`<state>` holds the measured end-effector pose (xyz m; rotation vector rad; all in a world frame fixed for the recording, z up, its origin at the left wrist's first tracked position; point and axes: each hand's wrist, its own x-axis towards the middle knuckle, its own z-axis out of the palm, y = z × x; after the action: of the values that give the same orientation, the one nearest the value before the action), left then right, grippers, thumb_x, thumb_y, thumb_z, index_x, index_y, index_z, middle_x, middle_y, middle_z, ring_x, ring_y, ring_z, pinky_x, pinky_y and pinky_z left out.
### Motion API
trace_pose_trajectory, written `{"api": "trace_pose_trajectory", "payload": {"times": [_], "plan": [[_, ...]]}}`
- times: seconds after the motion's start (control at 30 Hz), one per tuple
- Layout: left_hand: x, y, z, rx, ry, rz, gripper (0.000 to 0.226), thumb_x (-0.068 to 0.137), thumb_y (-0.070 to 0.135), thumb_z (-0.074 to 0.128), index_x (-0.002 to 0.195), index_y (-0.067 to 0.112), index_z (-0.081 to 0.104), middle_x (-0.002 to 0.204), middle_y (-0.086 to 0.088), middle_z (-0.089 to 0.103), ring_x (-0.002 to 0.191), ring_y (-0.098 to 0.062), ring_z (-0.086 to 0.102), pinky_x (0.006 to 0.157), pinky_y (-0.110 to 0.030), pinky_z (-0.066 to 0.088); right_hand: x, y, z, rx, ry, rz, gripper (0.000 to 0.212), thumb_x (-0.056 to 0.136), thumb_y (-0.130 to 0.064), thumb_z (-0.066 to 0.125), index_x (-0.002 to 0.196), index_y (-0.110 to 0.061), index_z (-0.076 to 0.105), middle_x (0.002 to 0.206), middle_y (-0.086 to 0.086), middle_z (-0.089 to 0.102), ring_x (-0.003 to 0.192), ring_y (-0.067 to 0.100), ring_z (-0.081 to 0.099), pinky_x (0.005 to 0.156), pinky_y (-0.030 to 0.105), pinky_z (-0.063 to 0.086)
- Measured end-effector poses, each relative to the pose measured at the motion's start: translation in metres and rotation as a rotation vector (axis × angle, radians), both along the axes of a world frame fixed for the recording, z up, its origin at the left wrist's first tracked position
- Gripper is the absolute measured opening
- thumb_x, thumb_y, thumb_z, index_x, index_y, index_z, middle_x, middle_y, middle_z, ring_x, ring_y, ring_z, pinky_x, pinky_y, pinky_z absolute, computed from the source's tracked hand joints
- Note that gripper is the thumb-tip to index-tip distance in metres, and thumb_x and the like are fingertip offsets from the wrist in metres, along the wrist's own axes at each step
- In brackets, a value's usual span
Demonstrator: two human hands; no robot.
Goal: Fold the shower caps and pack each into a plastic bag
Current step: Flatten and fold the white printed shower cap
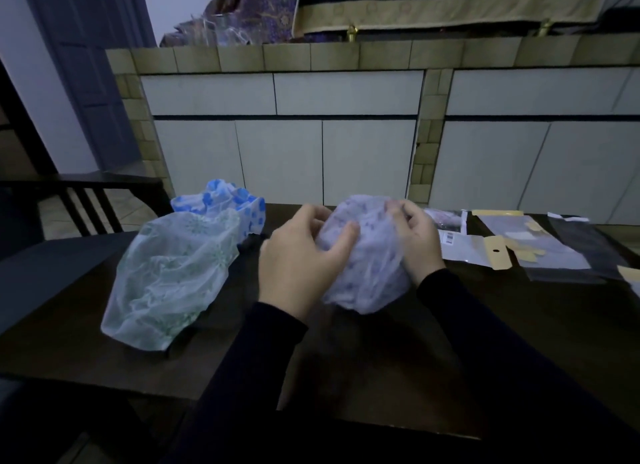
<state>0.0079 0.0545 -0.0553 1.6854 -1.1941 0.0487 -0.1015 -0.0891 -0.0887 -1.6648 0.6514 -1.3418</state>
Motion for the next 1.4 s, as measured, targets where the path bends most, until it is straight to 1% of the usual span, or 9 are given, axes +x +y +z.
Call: {"api": "trace_pose_trajectory", "payload": {"times": [0.2,0.33,0.47,0.67,0.87,1.0,1.1,1.23,1.4], "plan": [[0.0,-0.06,-0.027,0.057,0.48,-0.296,0.041,0.072,0.06,0.068,0.088,0.023,0.071,0.085,0.004,0.073,0.083,-0.015,0.069,0.074,-0.035,0.056,-0.023,-0.028,0.0,0.553,-0.019,0.043,0.031,0.103,-0.015,0.032,0.077,-0.017,0.05,0.08,-0.001,0.052,0.079,0.02,0.053,0.062,0.021,0.044],[0.018,-0.099,-0.049,0.087,0.606,-0.256,0.035,0.075,0.037,0.065,0.077,0.003,0.061,0.069,-0.005,0.061,0.069,-0.02,0.057,0.065,-0.034,0.046,-0.023,-0.029,-0.014,0.799,-0.088,0.258,0.046,0.095,-0.047,0.046,0.111,-0.009,0.066,0.104,0.011,0.07,0.095,0.026,0.065,0.076,0.031,0.05],[0.034,-0.121,-0.06,0.102,0.756,-0.182,0.017,0.084,0.029,0.066,0.08,0.013,0.067,0.081,-0.003,0.071,0.08,-0.018,0.066,0.076,-0.033,0.053,-0.018,-0.032,-0.028,0.63,0.012,0.219,0.08,0.07,-0.077,0.057,0.133,-0.028,0.049,0.128,0.005,0.061,0.111,0.022,0.062,0.094,0.04,0.047],[0.038,-0.136,-0.065,0.043,0.891,-0.323,0.011,0.09,0.021,0.064,0.08,0.016,0.066,0.075,0.001,0.07,0.075,-0.017,0.065,0.07,-0.033,0.053,-0.016,-0.028,-0.042,0.13,0.151,-0.009,0.067,0.059,-0.082,0.05,0.114,-0.044,0.052,0.126,-0.017,0.035,0.113,-0.016,0.036,0.091,0.014,0.035],[0.028,-0.138,-0.073,-0.035,0.896,-0.243,0.012,0.089,0.028,0.065,0.096,0.019,0.068,0.096,-0.007,0.072,0.093,-0.023,0.068,0.09,-0.05,0.053,-0.017,-0.029,-0.047,-0.163,0.271,-0.285,0.032,0.073,-0.058,0.058,0.101,-0.041,0.057,0.108,-0.013,0.047,0.105,-0.016,0.039,0.088,0.003,0.033],[0.027,-0.134,-0.068,-0.043,1.116,-0.427,0.052,0.083,0.059,0.057,0.116,0.02,0.066,0.112,-0.007,0.07,0.107,-0.025,0.066,0.096,-0.047,0.05,-0.015,-0.031,-0.047,0.039,0.241,-0.221,0.01,0.091,-0.019,0.061,0.095,-0.028,0.062,0.093,-0.011,0.063,0.087,0.0,0.057,0.072,0.011,0.046],[0.029,-0.13,-0.065,-0.145,1.242,-0.454,0.042,0.091,0.046,0.048,0.111,0.017,0.07,0.114,-0.009,0.07,0.112,-0.027,0.063,0.096,-0.045,0.049,-0.011,-0.034,-0.045,0.283,0.037,-0.197,0.013,0.093,-0.009,0.057,0.094,-0.02,0.064,0.094,0.0,0.068,0.092,0.013,0.064,0.079,0.023,0.054],[0.033,-0.125,-0.057,-0.149,1.0,-0.382,0.029,0.1,0.018,0.043,0.096,0.006,0.07,0.088,-0.007,0.073,0.085,-0.021,0.069,0.071,-0.031,0.057,-0.01,-0.041,-0.036,0.592,-0.054,-0.143,0.018,0.094,-0.008,0.048,0.088,-0.013,0.064,0.099,0.016,0.067,0.094,0.028,0.065,0.086,0.043,0.053],[0.048,-0.121,-0.055,-0.159,0.977,-0.436,0.059,0.08,0.055,0.063,0.116,0.008,0.063,0.101,-0.015,0.069,0.087,-0.028,0.067,0.078,-0.041,0.055,-0.016,-0.05,-0.031,0.48,0.213,-0.206,0.011,0.094,-0.011,0.051,0.098,-0.015,0.06,0.105,0.007,0.061,0.096,0.019,0.058,0.079,0.03,0.049]]}}
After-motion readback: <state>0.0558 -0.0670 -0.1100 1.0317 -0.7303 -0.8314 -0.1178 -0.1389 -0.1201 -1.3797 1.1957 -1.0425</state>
